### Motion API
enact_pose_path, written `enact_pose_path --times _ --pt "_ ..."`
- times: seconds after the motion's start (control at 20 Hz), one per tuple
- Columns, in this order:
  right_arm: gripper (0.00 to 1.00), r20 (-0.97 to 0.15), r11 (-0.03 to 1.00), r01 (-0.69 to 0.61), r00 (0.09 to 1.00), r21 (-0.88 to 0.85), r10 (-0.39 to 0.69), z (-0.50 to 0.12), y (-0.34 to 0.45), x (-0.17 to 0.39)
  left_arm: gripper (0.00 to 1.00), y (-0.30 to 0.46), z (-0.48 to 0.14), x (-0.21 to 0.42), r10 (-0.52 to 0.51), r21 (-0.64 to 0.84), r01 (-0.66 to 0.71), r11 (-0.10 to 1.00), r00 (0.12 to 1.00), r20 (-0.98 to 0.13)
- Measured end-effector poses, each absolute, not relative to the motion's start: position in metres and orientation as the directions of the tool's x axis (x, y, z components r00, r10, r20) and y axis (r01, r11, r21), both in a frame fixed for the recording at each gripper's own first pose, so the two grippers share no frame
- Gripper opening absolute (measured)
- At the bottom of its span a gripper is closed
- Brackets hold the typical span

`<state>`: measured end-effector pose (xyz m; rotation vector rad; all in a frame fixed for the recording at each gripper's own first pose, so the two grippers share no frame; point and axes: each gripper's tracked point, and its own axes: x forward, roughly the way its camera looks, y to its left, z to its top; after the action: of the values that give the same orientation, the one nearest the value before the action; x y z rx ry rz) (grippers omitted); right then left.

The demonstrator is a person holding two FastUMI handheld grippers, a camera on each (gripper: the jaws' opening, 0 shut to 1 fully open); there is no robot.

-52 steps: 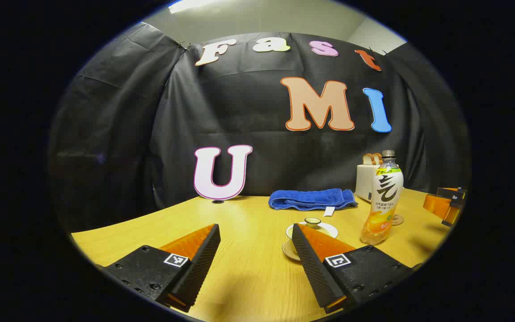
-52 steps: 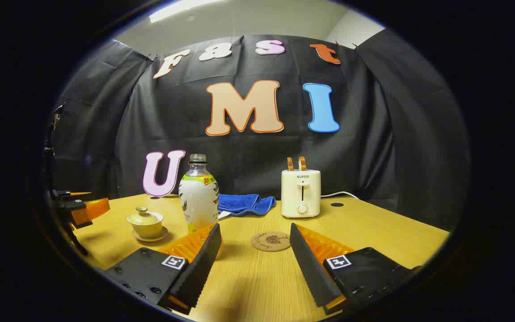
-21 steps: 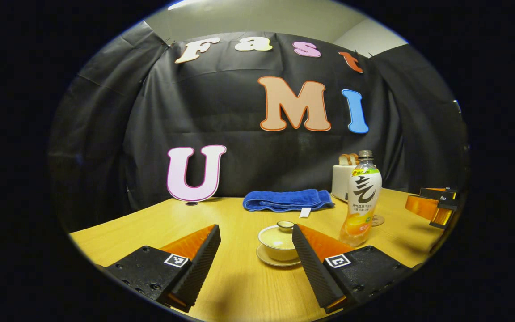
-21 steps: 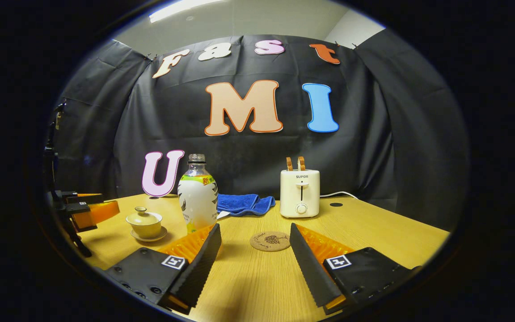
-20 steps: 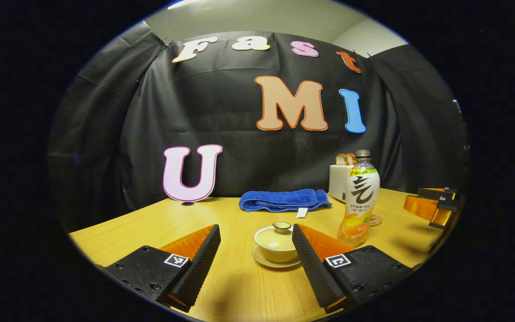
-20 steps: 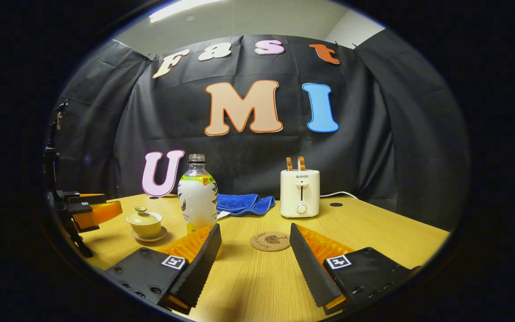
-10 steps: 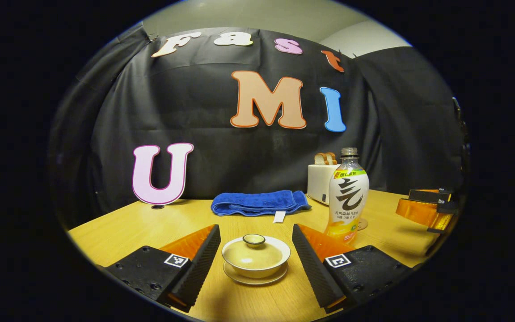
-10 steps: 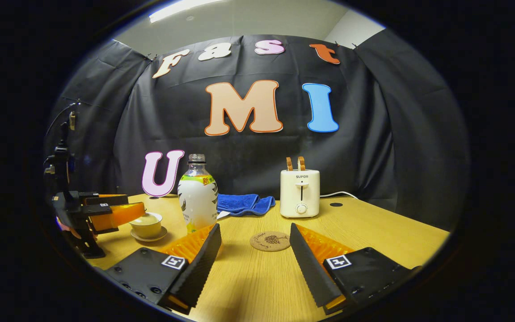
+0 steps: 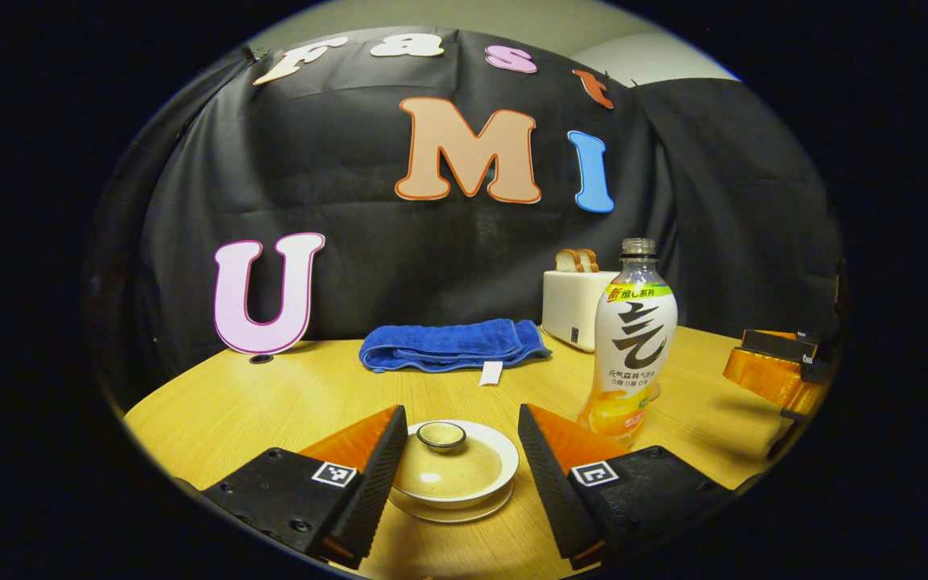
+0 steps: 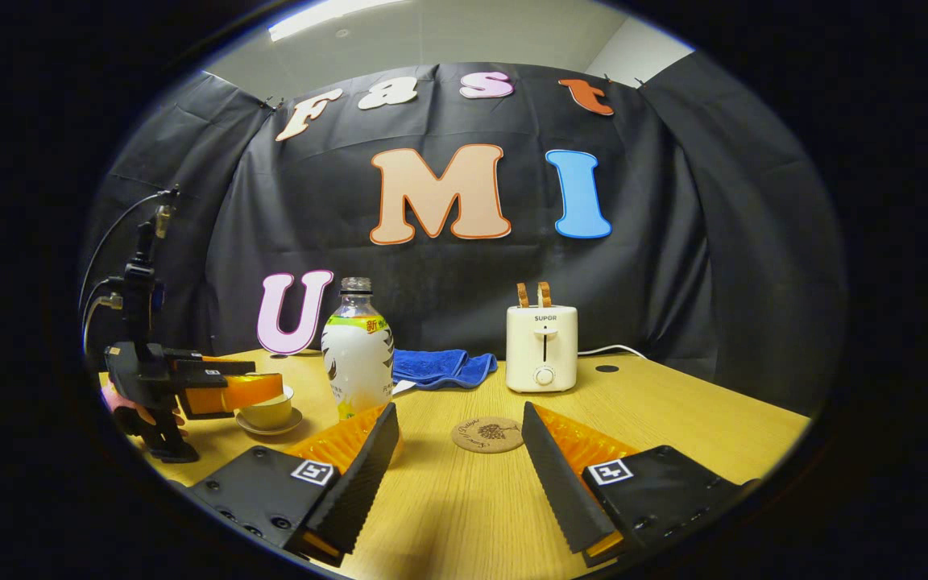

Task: Open the teacup lid with one hand, grasp the water bottle and pour water into the teacup with the other hand; after pouring, place the water bottle on the coaster and then close the teacup lid.

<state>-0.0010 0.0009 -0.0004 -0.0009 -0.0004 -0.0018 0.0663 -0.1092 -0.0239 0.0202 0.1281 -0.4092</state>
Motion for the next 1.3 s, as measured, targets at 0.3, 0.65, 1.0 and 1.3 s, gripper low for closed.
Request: enact_pose_path --times 0.3,0.65,1.0,1.3 --pt "0.95 0.000 1.000 -0.001 1.000 -0.001 0.001 0.000 0.001 -0.001 0.49 -0.103 -0.021 0.073 -0.366 0.012 0.371 0.929 0.921 -0.136" --pt "0.95 0.000 1.000 -0.001 1.000 -0.001 0.001 0.000 0.002 -0.001 0.29 -0.099 -0.020 0.075 -0.360 0.014 0.365 0.931 0.924 -0.130" --pt "0.95 0.000 1.000 0.000 1.000 -0.001 0.000 0.000 0.002 -0.001 0.28 -0.091 -0.006 0.072 -0.346 -0.027 0.345 0.938 0.937 -0.052" --pt "0.97 0.000 1.000 0.000 1.000 -0.001 0.000 0.000 0.002 -0.001 0.28 -0.084 0.000 0.068 -0.326 -0.012 0.326 0.945 0.945 -0.008"
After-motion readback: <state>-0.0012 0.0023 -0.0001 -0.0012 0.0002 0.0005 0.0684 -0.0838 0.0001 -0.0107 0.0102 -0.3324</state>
